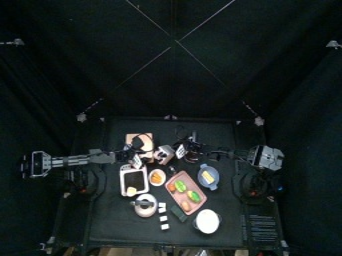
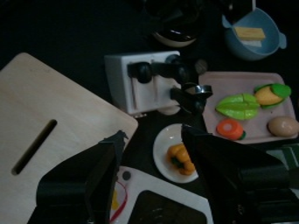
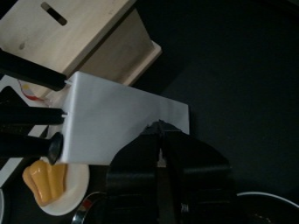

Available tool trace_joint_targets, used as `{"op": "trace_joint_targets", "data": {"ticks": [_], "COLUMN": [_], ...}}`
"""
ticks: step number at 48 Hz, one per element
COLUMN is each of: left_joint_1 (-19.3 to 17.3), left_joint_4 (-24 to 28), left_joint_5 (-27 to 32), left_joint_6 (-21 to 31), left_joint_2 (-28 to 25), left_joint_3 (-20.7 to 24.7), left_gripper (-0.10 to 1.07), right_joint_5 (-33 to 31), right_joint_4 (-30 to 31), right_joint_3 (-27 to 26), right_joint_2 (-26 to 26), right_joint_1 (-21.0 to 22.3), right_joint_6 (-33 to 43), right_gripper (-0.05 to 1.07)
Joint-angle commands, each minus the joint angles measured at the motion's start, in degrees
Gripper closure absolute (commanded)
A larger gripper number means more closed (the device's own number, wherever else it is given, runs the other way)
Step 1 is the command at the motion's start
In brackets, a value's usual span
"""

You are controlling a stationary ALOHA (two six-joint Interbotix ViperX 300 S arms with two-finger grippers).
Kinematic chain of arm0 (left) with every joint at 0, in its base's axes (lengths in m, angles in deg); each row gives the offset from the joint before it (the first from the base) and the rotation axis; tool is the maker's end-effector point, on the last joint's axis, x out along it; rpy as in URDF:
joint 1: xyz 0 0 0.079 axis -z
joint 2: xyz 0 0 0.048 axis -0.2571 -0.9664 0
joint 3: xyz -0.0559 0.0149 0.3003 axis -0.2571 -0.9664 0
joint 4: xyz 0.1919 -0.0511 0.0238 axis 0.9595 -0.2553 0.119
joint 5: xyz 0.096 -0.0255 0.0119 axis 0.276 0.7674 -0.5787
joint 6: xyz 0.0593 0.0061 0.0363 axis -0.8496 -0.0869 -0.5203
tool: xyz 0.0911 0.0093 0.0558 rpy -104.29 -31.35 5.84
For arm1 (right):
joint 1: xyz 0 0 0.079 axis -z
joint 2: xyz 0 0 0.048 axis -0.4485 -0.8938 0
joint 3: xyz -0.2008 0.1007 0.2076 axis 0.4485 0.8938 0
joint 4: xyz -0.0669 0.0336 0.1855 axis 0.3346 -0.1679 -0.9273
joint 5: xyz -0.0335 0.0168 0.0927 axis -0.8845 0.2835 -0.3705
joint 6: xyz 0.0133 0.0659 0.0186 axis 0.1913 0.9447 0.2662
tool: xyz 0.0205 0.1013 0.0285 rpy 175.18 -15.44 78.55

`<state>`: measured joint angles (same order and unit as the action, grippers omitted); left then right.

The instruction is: Grab apple half

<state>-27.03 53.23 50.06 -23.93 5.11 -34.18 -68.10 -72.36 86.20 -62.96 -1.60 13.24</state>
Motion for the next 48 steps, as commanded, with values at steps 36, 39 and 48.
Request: {"op": "trace_joint_targets", "data": {"ticks": [36, 39, 48], "left_joint_1": [17.2, 18.7, 21.5], "left_joint_4": [6.9, 9.8, 22.0], "left_joint_5": [30.1, 30.1, 30.7], "left_joint_6": [28.6, 34.6, 51.9], "left_joint_2": [0.6, -0.3, -3.2], "left_joint_3": [4.6, 3.9, 2.1], "left_gripper": [0.09, 0.09, 0.09], "right_joint_5": [5.7, 5.6, 6.0], "right_joint_4": [0.3, 1.2, 2.0], "right_joint_3": [11.5, 11.8, 16.2], "right_joint_2": [14.1, 15.9, 21.0], "right_joint_1": [-9.2, -10.4, -11.3], "right_joint_6": [-0.4, -0.1, 0.2], "right_gripper": [0.66, 0.66, 0.66]}}
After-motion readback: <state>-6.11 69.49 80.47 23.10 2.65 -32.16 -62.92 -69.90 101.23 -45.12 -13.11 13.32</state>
